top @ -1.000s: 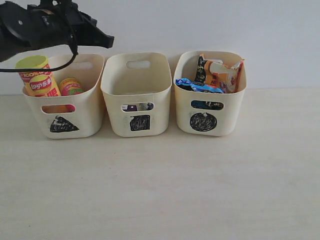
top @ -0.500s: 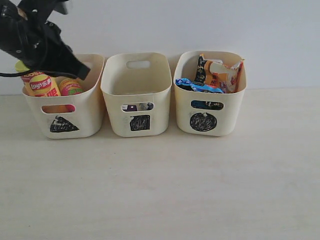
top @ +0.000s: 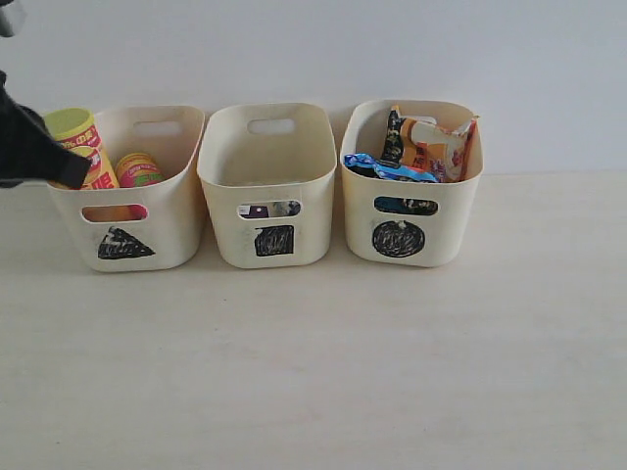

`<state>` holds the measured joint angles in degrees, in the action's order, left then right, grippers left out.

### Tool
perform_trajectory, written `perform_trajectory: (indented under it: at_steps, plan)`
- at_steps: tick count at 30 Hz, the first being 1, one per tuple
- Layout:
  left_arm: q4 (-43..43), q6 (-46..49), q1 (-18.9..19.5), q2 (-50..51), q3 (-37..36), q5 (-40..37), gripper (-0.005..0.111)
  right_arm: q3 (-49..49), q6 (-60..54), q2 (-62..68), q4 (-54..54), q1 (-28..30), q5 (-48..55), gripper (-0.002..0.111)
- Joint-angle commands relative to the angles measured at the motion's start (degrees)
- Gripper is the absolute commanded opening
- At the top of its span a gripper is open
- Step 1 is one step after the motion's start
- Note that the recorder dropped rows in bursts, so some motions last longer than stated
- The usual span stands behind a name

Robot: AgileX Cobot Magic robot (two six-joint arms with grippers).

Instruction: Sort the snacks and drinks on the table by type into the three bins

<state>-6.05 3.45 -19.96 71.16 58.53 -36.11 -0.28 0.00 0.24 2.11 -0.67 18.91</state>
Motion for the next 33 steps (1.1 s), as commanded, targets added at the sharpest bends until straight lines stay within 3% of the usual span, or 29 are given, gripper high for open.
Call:
perform_trajectory:
  at_steps: [1,8,11,21,33]
  plan:
    - [1.15,-1.38,0.10,-7.50,-8.67,4.90,0.004,0.28,0.00,-0.24,-0.07,0.13,-0.47,0.000]
    - [1.15,-1.72,0.10,-18.65,-16.78,5.72,0.004,0.28,0.00,-0.24,-0.07,0.13,-0.47,0.000]
    - [2.94,-6.95,0.10,-22.63,-17.51,3.00,0.004,0.28,0.00,-0.24,-0.07,0.13,-0.47,0.000]
    - [4.59,-9.09,-1.18,-30.56,-18.41,1.92,0.004,0.28,0.00,-0.24,-0.07,0.13,-0.47,0.000]
    - [4.94,-8.59,-0.04,-48.85,-32.29,15.73,0.004,0.28,0.00,-0.24,-0.07,0.13,-0.47,0.000]
